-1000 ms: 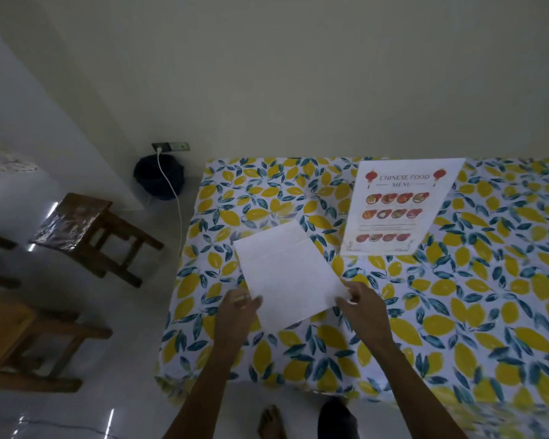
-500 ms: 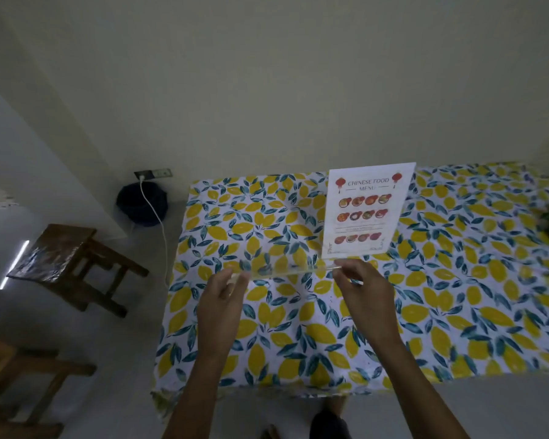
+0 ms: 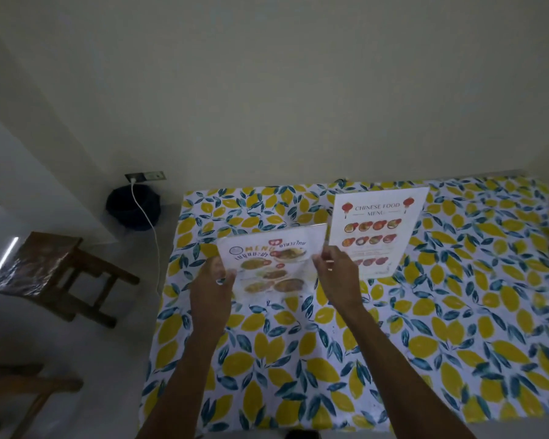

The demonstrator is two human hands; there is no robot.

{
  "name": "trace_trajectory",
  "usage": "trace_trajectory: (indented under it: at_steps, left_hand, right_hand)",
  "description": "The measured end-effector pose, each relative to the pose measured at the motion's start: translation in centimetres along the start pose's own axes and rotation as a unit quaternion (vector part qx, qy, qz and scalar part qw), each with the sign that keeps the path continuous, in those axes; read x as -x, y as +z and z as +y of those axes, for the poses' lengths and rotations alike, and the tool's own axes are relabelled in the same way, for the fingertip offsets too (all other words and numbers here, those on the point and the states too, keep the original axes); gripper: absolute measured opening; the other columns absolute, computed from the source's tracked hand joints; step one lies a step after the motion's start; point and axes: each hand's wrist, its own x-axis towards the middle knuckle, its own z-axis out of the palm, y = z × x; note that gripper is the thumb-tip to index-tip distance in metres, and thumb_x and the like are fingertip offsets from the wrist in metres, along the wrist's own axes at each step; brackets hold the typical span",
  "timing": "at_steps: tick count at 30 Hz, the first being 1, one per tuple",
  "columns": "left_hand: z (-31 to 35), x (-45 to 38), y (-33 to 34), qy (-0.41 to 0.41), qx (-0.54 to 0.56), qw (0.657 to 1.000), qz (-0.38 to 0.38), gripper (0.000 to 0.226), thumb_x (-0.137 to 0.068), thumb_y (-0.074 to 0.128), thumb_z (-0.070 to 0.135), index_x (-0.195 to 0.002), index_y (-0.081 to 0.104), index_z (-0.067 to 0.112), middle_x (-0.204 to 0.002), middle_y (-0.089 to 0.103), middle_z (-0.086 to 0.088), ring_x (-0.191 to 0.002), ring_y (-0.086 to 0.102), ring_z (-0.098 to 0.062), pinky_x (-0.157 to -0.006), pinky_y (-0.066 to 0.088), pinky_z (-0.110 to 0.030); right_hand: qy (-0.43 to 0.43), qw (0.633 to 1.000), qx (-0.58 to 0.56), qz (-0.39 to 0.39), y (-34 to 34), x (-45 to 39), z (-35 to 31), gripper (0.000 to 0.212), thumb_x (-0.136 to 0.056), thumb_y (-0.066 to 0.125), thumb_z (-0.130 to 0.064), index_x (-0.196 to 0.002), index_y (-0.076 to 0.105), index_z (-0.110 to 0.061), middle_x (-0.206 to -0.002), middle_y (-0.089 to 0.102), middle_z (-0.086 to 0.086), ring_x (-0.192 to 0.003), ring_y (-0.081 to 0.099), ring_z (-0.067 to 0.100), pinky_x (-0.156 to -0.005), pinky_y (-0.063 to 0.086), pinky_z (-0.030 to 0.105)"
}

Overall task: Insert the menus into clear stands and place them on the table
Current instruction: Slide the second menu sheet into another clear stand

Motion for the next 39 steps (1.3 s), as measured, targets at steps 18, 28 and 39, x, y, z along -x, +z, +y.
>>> trace_trajectory:
  at_steps: [18, 28, 39]
  left_hand:
    - [-3.7, -4.3, 5.9, -0.085, -0.032, 0.994, -0.061, 0.040, -0.084, 0.074, 0.040, -0.120, 0.064, 0.026, -0.098, 0.074, 0.009, -0.076, 0.064, 0.003, -0.059, 0.045, -0.013]
    - [-3.7, -4.3, 5.9, -0.072, -0.045, 0.995, -0.055, 0.032, -0.086, 0.070, 0.043, -0.111, 0.065, 0.024, -0.097, 0.073, 0.010, -0.077, 0.064, 0.000, -0.060, 0.043, -0.014]
    - [-3.8, -3.6, 6.3, -0.072, -0.044, 0.995, -0.043, 0.038, -0.087, 0.070, 0.039, -0.118, 0.063, 0.019, -0.103, 0.074, -0.001, -0.080, 0.066, -0.014, -0.066, 0.051, -0.028]
  right_hand:
    - [0.013, 0.998, 0.019, -0.055, 7.1, -2.2, 8.9, 0.035, -0.100, 0.051, -0.035, -0.070, 0.036, -0.025, -0.058, 0.035, -0.005, -0.050, 0.033, 0.007, -0.049, 0.023, 0.023]
    - [0.006, 0.999, 0.019, -0.037, 7.7, -2.2, 9.3, 0.034, -0.101, 0.050, -0.036, -0.072, 0.037, -0.022, -0.058, 0.039, -0.002, -0.049, 0.033, 0.008, -0.048, 0.025, 0.027]
    - [0.007, 0.999, 0.035, -0.034, 7.8, -2.2, 9.1, 0.023, -0.100, 0.048, -0.034, -0.082, 0.048, -0.020, -0.062, 0.048, -0.005, -0.053, 0.047, 0.015, -0.047, 0.031, 0.029]
